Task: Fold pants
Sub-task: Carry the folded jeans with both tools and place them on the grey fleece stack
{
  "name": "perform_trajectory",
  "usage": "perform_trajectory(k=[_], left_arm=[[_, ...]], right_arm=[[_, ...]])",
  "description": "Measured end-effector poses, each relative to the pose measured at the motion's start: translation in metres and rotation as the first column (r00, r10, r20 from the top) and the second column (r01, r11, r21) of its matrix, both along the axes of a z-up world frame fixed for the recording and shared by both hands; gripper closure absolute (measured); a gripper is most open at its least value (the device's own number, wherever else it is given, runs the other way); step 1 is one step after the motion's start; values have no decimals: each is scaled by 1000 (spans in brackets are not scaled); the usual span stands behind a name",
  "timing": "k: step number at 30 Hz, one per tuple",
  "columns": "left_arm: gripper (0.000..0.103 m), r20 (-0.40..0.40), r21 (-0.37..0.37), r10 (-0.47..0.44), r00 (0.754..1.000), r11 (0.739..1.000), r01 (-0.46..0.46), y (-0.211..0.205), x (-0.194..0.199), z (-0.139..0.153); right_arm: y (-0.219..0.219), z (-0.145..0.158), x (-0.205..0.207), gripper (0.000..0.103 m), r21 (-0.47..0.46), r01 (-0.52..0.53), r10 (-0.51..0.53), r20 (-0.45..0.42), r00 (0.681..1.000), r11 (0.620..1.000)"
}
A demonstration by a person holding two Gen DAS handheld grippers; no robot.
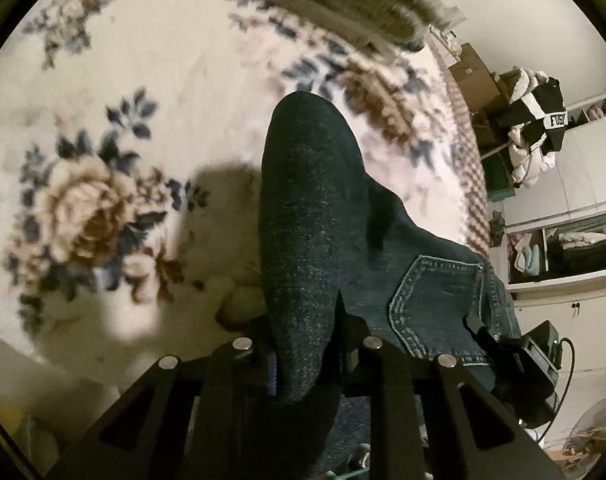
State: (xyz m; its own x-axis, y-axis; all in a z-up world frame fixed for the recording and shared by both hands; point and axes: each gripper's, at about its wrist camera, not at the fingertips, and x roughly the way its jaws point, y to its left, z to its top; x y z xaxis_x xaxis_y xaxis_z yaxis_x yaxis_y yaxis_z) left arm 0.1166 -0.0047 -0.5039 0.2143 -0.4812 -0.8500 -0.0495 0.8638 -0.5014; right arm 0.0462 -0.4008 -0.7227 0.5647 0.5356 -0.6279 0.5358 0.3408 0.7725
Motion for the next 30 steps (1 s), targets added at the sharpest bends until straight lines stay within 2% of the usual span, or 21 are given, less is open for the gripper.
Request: perform_trajectory(k=[4,6,10,14,18,23,27,30], left_arm=[[86,17,11,18,1000,1000,-18,4,10,58],[86,45,14,19,999,1000,-20,7,20,85],[86,102,-2,45,994,999,-46,14,59,133],[86,165,-36,72,984,997,-67,19,133,170],[86,209,-71,85,974,995,-72,22,223,187],[86,238,-77,80,968,995,-63,24,353,179],[86,227,-55,75,971,996,-64,36,432,144],[86,183,-35,74,980,997,-69,44,474,107]], right_arm=[[-2,41,6,58,22,-31,30,17,999,999],[-2,72,19,58,22,-46,45,41,998,999],[-6,121,49,58,18,-52,50,97,994,999],[-5,166,121,58,7,-40,38,160,986,999],[-13,198,206,58,-4,-13,14,219,976,1000],[-18,212,361,58,-4,16,-14,253,967,1000],[-19,189,476,58,-2,13,-12,252,968,1000],[-16,162,541,58,-16,1,3,230,973,1000]])
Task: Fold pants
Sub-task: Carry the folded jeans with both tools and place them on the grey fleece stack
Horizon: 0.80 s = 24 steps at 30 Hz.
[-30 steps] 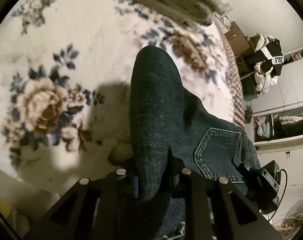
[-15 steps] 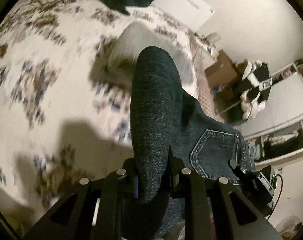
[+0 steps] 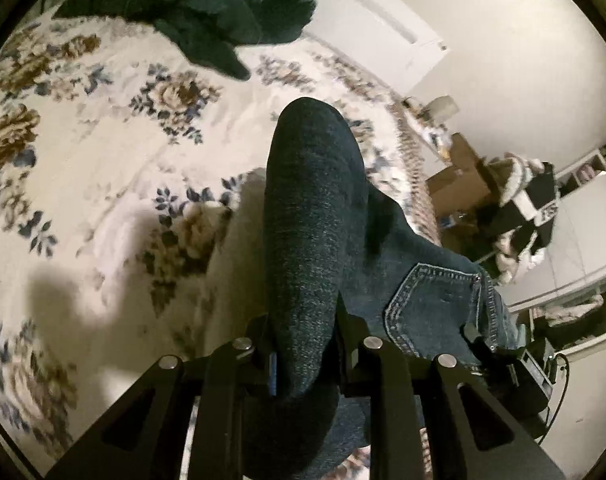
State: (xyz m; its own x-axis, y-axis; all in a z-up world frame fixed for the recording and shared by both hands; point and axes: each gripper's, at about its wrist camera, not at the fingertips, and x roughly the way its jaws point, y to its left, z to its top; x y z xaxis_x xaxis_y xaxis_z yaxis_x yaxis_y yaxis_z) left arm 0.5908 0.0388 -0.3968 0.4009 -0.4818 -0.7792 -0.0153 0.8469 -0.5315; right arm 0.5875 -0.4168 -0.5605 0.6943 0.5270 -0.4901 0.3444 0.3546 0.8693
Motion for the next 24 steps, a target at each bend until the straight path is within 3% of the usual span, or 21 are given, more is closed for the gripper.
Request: perform_trajectory(k=[3,6,9,12,17,20,22,23,24], left_arm=[[85,-58,18,3,998,1000,-2,4,22,-30],[85,-62,21,-10,998,1000,11,6,23,-35],[85,-68,1,-10,998,1000,10,10,22,-34],[84,-76,1,-8,997,1000,9,11,22,-35],[80,-93,74,-7,996,997,14,6,17,-27],[77,-73,186,-35,997,981,48,-8,5,-10],[75,-46,253,-40,998,966,51,-14,-7,3],[67,-34,282,-45,998,958,53,-17,-13,9],[49,-22,315,-55,998,947,59,-21,-21,17]], right_arm=[[1,-37,44,57,-20,-10,9,-44,999,1000],[-1,-61,58,52,-19,-17,14,-118,993,1000],[-14,-65,47,46,22,15,-12,-135,991,1000],[-34,-65,26,48,40,89,-84,-125,989,995],[-46,-58,15,48,-45,106,-112,-170,979,993],[-41,-35,24,48,-182,40,-75,-188,979,983],[-30,-7,21,44,-300,-21,-44,-209,977,954],[-23,5,17,41,-364,-50,-34,-223,974,930],[-14,18,17,37,-438,-86,-23,-238,971,895]])
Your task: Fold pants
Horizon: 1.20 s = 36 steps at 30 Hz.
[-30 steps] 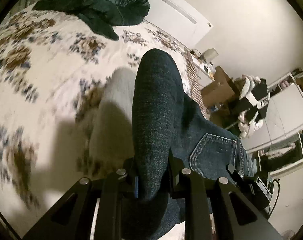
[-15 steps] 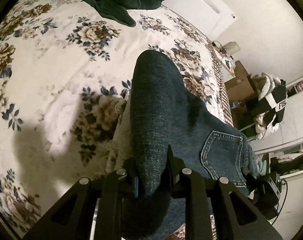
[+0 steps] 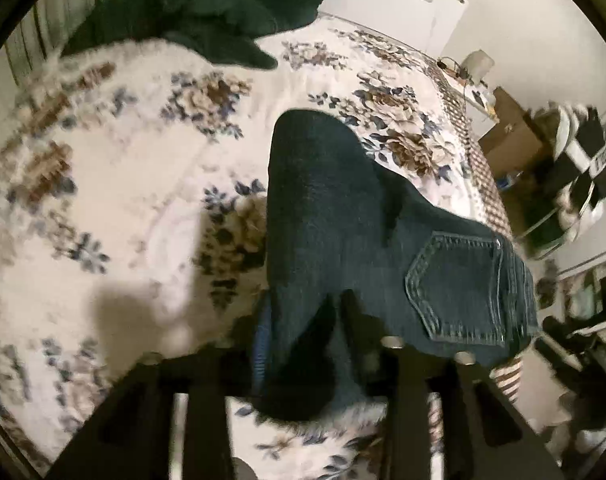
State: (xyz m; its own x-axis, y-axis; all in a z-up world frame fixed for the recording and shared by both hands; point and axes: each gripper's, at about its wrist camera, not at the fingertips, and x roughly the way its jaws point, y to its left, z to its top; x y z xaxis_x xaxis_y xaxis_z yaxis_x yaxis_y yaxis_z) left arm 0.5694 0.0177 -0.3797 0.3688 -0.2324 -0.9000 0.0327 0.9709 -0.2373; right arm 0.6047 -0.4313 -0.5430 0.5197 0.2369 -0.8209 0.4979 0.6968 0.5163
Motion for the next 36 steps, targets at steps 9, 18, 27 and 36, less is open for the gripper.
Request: perform_trajectory(k=[9,18,27,36], left_arm=[[10,127,169,-39,991,986,17,-32,-75,81],[10,234,212,-18,972,977,-32,-43,-167,164],[10,332,243,-1,943,966,-84,-54,-272,239],[10,404,234,20,914,964,-125,-53,-353,295]], right_arm=[[87,118,-82,2,-448,-162,135,-92,987,879],[125,229,-185,2,-566,-148,171,-12,985,811],[150,331,-294,2,-615,-130,246,107,963,778],[171,418,-397,2,-636,-112,306,204,930,763]])
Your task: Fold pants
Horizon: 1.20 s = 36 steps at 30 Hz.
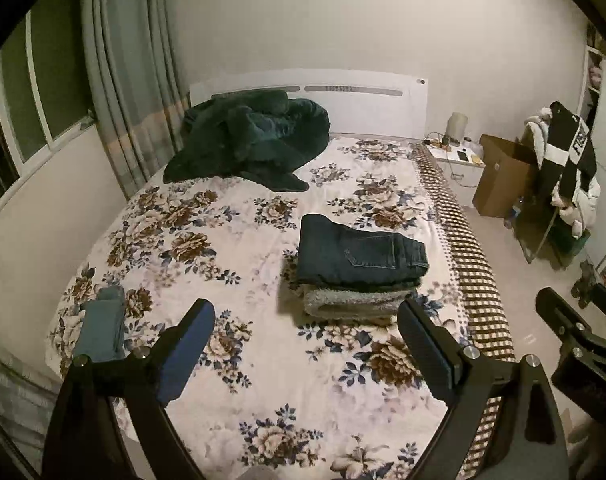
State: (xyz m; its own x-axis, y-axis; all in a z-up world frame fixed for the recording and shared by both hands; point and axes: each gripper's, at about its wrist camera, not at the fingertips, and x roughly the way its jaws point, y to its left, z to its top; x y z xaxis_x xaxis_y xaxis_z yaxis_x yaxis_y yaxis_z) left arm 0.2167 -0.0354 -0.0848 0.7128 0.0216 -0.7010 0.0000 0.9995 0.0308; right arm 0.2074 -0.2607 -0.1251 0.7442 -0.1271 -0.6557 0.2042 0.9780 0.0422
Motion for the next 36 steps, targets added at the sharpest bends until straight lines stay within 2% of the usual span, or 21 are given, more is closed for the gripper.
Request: perform_trajectory(k=[9,18,20,36], left_arm=[[10,32,-12,-8,999,1000,9,12,-51,36],[8,46,-25,-23,999,999,24,26,-80,50],[0,43,-30,-24,999,999,25,27,-83,50],[0,59,-13,-7,998,1000,8,33,-91,54]], right_arm=[[28,67,-83,2,-12,-29,30,49,998,999],[51,109,-129,2,-18,-40,41,81,996,999],[54,113,-135,0,-22,-36,37,86,996,999],[54,124,-136,0,-24,-37,39,71,997,999]])
